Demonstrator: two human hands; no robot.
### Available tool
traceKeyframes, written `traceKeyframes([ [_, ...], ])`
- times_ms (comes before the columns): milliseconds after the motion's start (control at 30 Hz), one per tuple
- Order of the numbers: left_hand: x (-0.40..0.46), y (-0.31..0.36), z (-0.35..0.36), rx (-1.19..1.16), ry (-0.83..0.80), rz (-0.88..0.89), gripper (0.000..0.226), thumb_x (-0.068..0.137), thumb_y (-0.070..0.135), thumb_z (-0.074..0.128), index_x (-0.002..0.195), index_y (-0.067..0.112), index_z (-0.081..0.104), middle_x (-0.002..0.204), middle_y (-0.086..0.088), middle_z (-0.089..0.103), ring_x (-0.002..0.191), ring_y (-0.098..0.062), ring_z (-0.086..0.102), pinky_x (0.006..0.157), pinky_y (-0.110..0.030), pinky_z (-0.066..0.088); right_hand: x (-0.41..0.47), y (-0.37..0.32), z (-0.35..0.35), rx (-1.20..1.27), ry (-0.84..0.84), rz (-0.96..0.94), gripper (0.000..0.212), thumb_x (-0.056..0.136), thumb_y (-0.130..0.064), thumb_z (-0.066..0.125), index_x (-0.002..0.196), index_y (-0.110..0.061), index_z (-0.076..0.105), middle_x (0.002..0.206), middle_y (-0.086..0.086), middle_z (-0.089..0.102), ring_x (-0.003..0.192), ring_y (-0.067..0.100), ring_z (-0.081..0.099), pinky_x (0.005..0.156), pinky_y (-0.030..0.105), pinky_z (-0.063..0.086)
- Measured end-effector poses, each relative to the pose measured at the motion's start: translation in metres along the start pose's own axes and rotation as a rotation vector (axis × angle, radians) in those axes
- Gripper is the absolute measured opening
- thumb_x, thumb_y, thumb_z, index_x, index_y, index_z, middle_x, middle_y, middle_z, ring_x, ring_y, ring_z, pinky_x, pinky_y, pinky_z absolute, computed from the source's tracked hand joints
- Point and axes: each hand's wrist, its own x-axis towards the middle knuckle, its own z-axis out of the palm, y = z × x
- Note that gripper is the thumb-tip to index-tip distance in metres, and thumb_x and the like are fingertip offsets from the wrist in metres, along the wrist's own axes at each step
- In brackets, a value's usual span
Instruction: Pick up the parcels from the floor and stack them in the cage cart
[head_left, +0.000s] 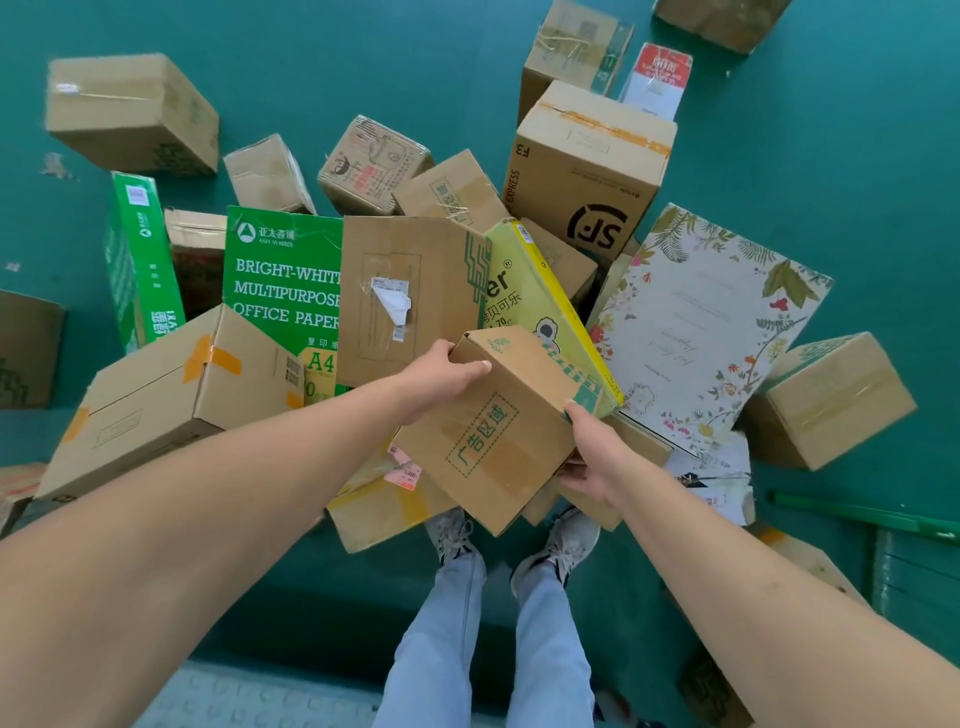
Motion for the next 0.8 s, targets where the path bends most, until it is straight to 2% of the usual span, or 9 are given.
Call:
traceKeyframes([
  [67,-0.010,-0.002,0.000,0.002,0.005,0.015,0.069,0.095,0.054,0.065,0.149,0.023,0.034,0.132,0.002,0.056,0.118,-0.022,0.056,0.100,-0.039,0.046,-0.007,0.005,0.001,0.025,-0.004,-0.009,0.040,0.106,-0.050,0.045,0.132,-0.019,0.046,0.111,0.005,0.063,0.101,0.025,0.061,0.097,0.043,0.049],
  [133,-0.021,-0.002,-0.001,-0.010,0.012,0.019,0.073,0.094,0.054,0.066,0.151,0.024,0.031,0.134,0.002,0.055,0.118,-0.022,0.055,0.096,-0.038,0.044,-0.015,0.008,0.002,0.035,0.003,-0.029,0.045,0.106,-0.050,0.045,0.138,-0.019,0.045,0.119,0.006,0.064,0.111,0.027,0.061,0.106,0.046,0.047],
  [267,-0.053,0.007,-0.011,-0.064,0.004,0.036,0.081,0.091,0.056,0.068,0.154,0.026,0.026,0.141,0.000,0.054,0.123,-0.023,0.055,0.108,-0.046,0.044,-0.045,-0.001,-0.001,0.006,0.038,-0.088,0.054,0.105,-0.051,0.047,0.148,-0.019,0.041,0.130,0.008,0.062,0.118,0.029,0.060,0.109,0.049,0.047],
  [400,-0.098,0.032,-0.030,-0.117,0.040,0.082,0.085,0.089,0.059,0.069,0.154,0.026,0.025,0.141,-0.001,0.054,0.123,-0.024,0.055,0.109,-0.049,0.044,-0.089,-0.025,-0.006,-0.033,0.057,-0.172,0.061,0.103,-0.053,0.048,0.153,-0.019,0.038,0.138,0.008,0.060,0.125,0.029,0.058,0.112,0.050,0.045],
  [567,-0.158,0.062,-0.053,-0.201,0.101,0.127,0.081,0.091,0.060,0.066,0.152,0.030,0.022,0.138,-0.004,0.054,0.124,-0.026,0.054,0.110,-0.053,0.045,-0.150,-0.053,-0.007,-0.075,0.026,-0.289,0.061,0.104,-0.053,0.045,0.155,-0.022,0.035,0.146,0.004,0.054,0.133,0.026,0.051,0.111,0.051,0.040],
  [700,-0.209,0.072,-0.074,-0.251,0.193,0.148,0.094,0.075,0.073,0.067,0.149,0.034,0.024,0.141,-0.006,0.053,0.124,-0.028,0.054,0.106,-0.055,0.047,-0.195,-0.070,-0.006,-0.143,-0.014,-0.382,0.058,0.101,-0.057,0.046,0.148,-0.024,0.042,0.133,0.002,0.062,0.119,0.024,0.059,0.099,0.046,0.046],
  [800,-0.248,0.073,-0.084,-0.287,0.248,0.165,0.078,0.089,0.065,0.065,0.145,0.027,0.026,0.130,-0.005,0.056,0.117,-0.024,0.054,0.097,-0.045,0.044,-0.227,-0.074,-0.007,-0.199,-0.054,-0.453,0.058,0.101,-0.059,0.047,0.147,-0.024,0.043,0.129,0.000,0.063,0.112,0.020,0.061,0.090,0.042,0.047],
])
